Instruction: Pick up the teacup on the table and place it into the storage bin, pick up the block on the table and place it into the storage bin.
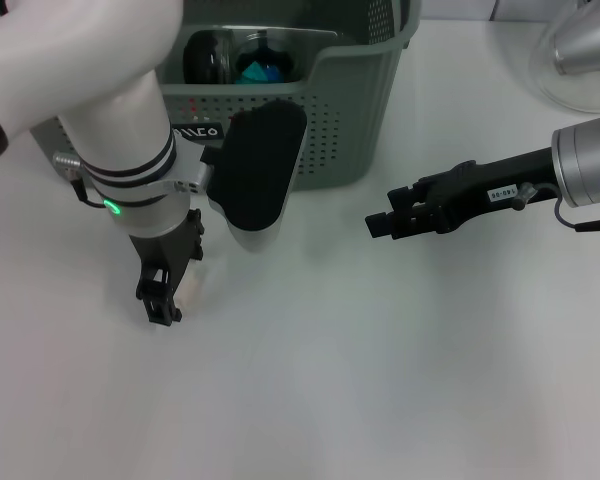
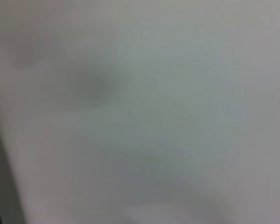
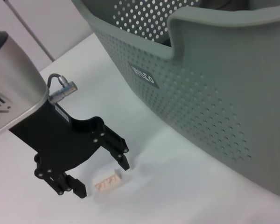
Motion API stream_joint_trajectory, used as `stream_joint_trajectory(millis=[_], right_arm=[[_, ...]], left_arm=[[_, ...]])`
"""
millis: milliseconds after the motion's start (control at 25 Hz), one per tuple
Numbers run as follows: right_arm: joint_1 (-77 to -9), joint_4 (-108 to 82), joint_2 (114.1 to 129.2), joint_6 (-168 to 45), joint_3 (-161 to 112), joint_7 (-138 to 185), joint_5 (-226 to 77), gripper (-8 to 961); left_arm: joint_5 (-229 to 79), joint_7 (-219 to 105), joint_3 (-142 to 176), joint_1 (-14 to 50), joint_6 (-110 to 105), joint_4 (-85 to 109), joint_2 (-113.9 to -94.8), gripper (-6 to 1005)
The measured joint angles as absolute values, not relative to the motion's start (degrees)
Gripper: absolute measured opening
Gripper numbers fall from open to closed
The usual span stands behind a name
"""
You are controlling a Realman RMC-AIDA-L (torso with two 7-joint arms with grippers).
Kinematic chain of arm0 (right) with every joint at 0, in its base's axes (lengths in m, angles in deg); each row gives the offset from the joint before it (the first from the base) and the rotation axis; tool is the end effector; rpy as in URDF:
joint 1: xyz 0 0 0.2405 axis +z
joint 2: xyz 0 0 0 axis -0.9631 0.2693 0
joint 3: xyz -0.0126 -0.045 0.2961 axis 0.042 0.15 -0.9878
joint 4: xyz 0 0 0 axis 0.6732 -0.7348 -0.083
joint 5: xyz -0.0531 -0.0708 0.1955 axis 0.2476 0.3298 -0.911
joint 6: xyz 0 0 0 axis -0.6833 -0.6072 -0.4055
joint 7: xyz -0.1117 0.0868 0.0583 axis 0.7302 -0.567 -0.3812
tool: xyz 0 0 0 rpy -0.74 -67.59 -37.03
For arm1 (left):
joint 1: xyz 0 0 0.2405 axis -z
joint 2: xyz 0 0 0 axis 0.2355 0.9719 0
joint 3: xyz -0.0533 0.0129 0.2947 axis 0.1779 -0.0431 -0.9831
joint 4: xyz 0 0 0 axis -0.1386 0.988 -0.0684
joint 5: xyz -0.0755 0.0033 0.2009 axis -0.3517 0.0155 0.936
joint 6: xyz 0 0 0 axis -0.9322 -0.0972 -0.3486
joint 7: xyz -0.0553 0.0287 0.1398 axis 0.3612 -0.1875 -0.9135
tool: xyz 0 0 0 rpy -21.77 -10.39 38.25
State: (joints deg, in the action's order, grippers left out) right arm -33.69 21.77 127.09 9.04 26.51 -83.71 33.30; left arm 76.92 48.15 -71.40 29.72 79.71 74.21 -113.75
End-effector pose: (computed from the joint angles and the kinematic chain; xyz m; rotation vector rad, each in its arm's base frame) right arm 0.2474 0.3980 -0.0703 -2.8643 1.0033 0.2318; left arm -0.2096 0.3705 -0.0980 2.8585 -0.3554 -1.2137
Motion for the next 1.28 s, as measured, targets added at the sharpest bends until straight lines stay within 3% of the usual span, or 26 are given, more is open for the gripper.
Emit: stream_joint_trajectory(millis=[720,800,1040,1280], right_arm=[[-33.94,21.65,127.09,8.95,26.51,-83.48,33.21,687],[-33.96,21.65,127.09,8.95,26.51,-83.47,33.22,687],[-34.2,21.69,127.09,8.95,26.51,-83.45,33.22,688],[-34.27,22.08,126.97,9.3,26.51,-83.34,33.22,688]], left_arm=[[76.92,48.11,-71.3,29.88,78.52,72.74,-113.79,756],[76.92,48.34,-71.35,29.89,78.26,72.71,-113.81,555],[76.11,48.91,-68.09,29.6,81.85,76.88,-113.83,410],[61.54,48.94,-44.32,29.02,98.29,84.28,-113.85,422]])
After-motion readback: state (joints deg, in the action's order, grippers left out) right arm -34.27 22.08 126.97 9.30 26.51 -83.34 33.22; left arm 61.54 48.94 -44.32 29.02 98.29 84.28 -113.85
